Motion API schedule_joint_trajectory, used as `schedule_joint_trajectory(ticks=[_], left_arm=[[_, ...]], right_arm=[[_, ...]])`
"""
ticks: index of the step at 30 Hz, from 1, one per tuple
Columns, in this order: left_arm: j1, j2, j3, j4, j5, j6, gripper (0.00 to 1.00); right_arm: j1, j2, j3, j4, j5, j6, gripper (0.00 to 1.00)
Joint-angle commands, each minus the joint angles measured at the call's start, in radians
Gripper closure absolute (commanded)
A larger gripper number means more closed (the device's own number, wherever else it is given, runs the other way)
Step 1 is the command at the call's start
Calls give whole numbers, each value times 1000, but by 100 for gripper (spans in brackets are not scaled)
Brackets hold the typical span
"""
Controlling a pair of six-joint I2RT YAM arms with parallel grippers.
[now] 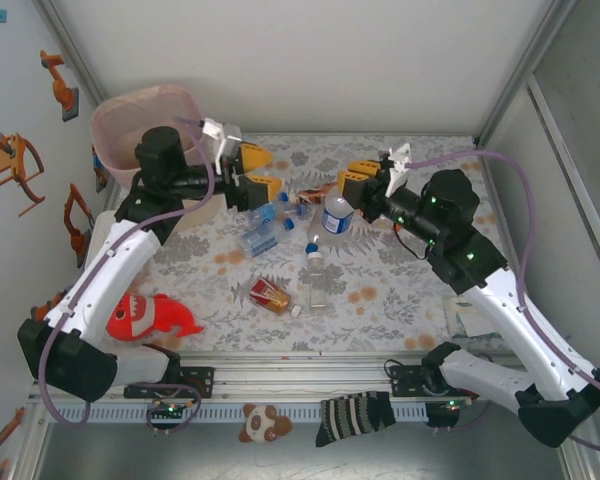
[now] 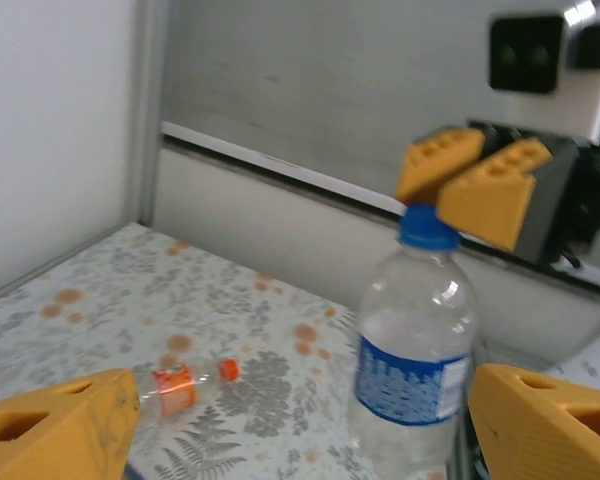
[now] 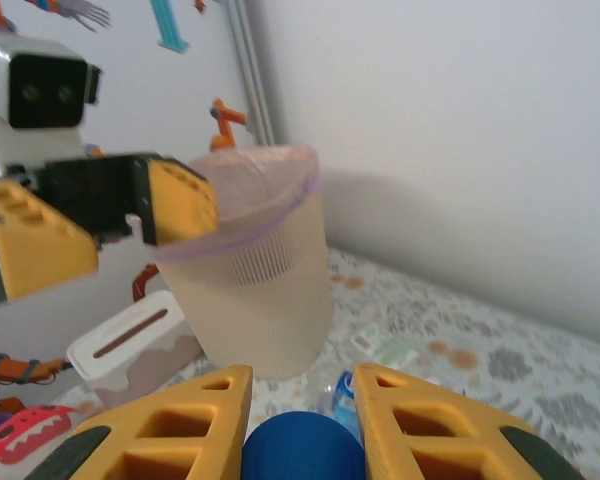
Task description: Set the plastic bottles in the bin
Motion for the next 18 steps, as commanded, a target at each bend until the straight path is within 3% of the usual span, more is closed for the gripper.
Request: schedule_joint_trajectory(ticks=[1,10,18], left_arm=[[-61,22,66,-40,92,109,11],[-180,68,106,-68,116,151,5],[-264,114,152,-149,116,211,7]], right_arm=[[6,9,41,108,-86,-38,93],[8,20,79,164,-300,-72,100],[16,14,93,239,-330,-25,100]])
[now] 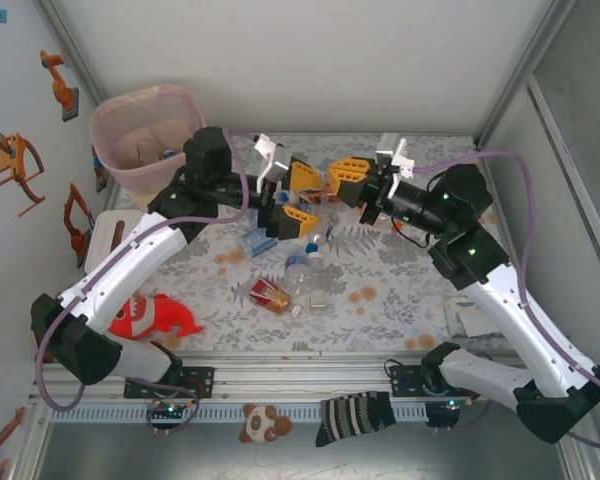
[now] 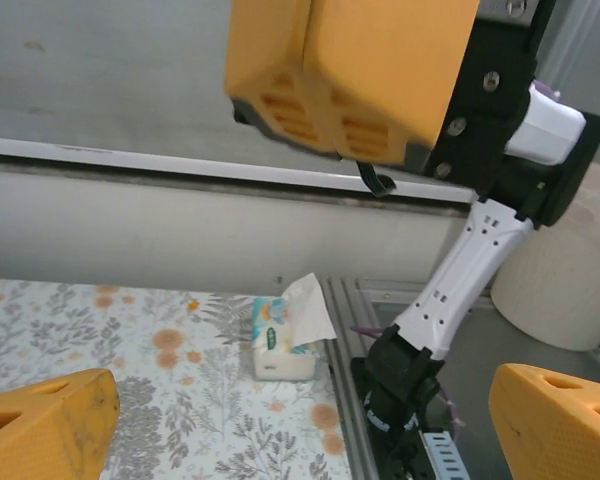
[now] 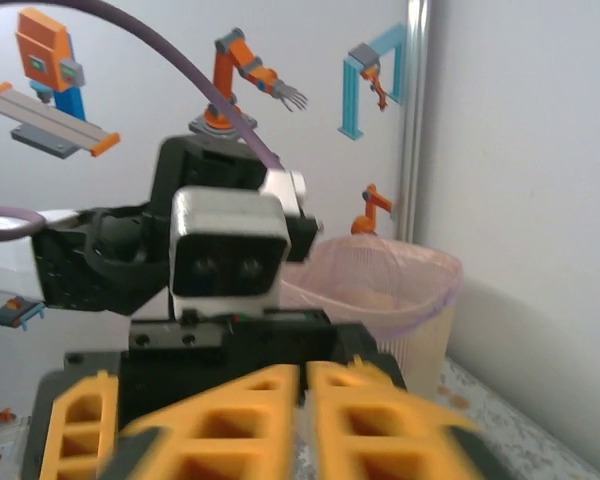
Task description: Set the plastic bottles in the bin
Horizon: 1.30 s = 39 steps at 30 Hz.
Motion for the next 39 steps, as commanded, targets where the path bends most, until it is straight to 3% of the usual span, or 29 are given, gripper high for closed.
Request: schedule_joint_trajectory(ticks=[1,16,30,34,39], left_arm=[[-23,17,29,-28,29,48,8],[2,28,17,-194,-124,124,10],[94,-41,-41,-184,-241,62,18],[115,-75,-65,-181,-338,50,18],[146,-106,-71,-195,-494,14,18]], right_arm=[[13,-10,33,81,-27,11,100],[14,-10,11,-363,321,-21,100],[63,13,-112,-560,187,-102,98],[141,73,-130,-610,243,-95,94],[273,169,-160,-563,334,86,81]])
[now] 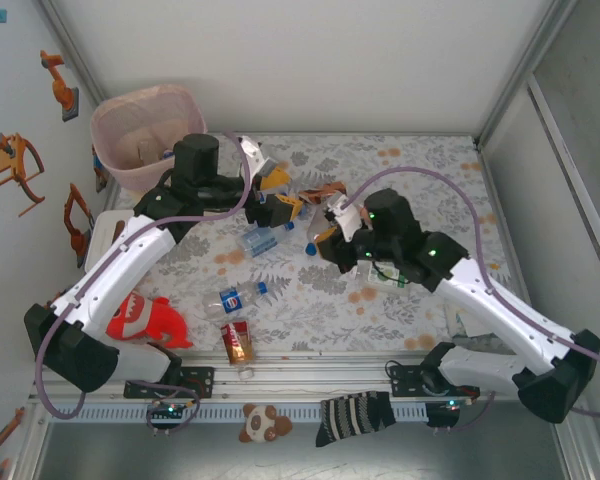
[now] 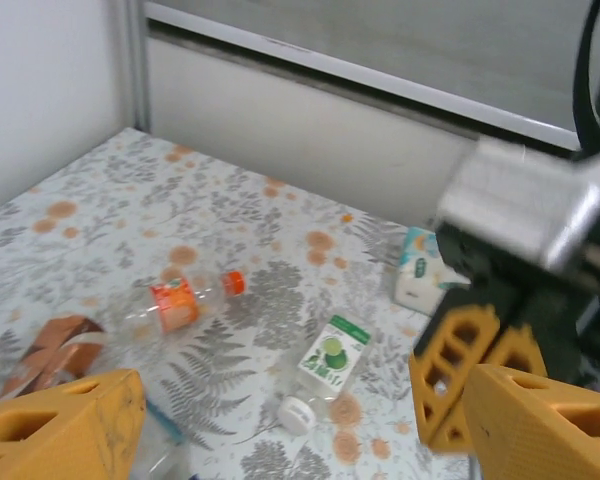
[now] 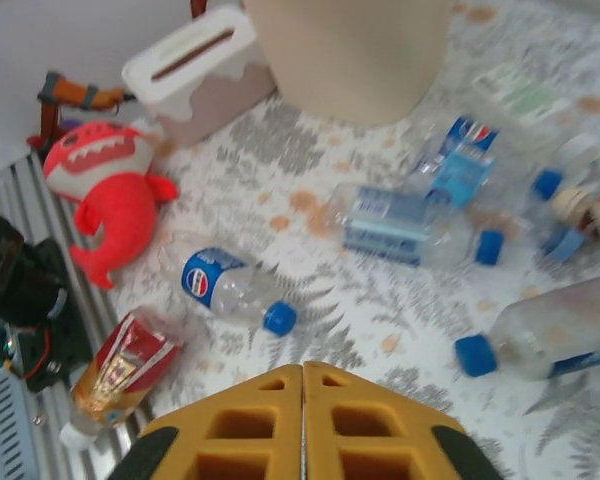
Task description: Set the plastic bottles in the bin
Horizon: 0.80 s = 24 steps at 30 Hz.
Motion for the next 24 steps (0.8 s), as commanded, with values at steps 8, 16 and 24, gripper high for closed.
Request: schedule_joint_trajectory(ticks=[8,16,24], left_arm=[[57,-118,-34,10,-280,-85,18],[77,-198,-59,47,-318,-112,18],[81,-242,-50,45,-284,-119,17]], right_arm=[[217,247,39,8,175,405,63],[306,471,180,-75,109,498,45],[349,661,295,-85,-21,488,19]])
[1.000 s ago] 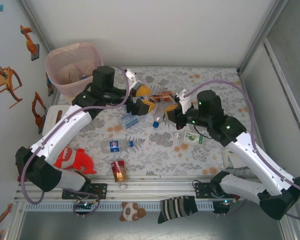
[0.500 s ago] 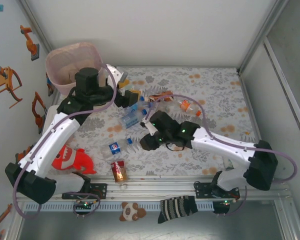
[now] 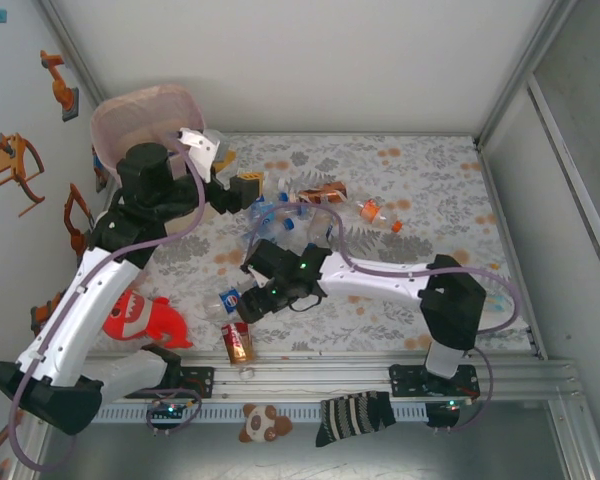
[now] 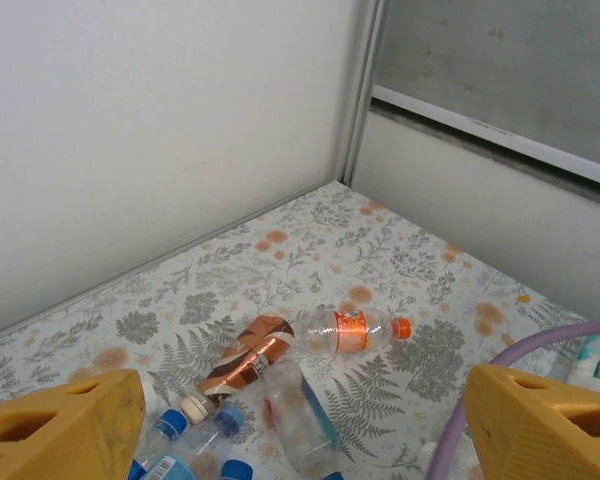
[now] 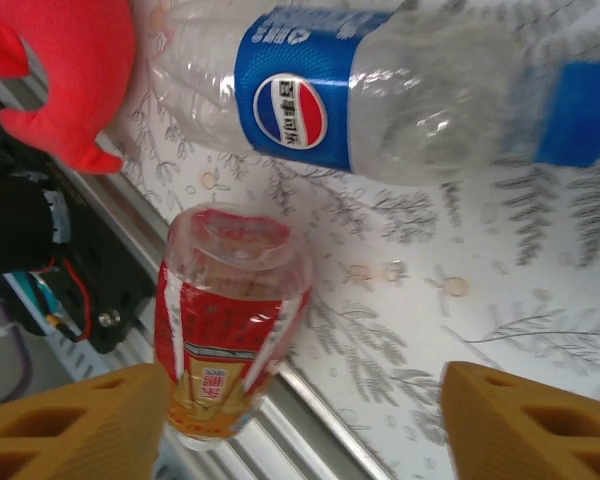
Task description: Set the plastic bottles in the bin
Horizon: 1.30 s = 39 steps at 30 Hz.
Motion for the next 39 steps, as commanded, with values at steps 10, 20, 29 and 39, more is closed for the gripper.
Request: schedule_joint_trajectory(ticks=[10,20,29,39], left_arm=[[9,-46,-3,17,46,-19,17],[10,-52,7,1,52,-15,16],[10,-53,2,-1,51,-17,16],[11,-37,-3,16,48,-40,16]], right_arm=[[49,220,194,-98,-157,-16,14],[48,344,285,-150,-236,-5,29],[44,332,275,-150,-213,1,34],[23,123,140,-95,-30,-11,40]])
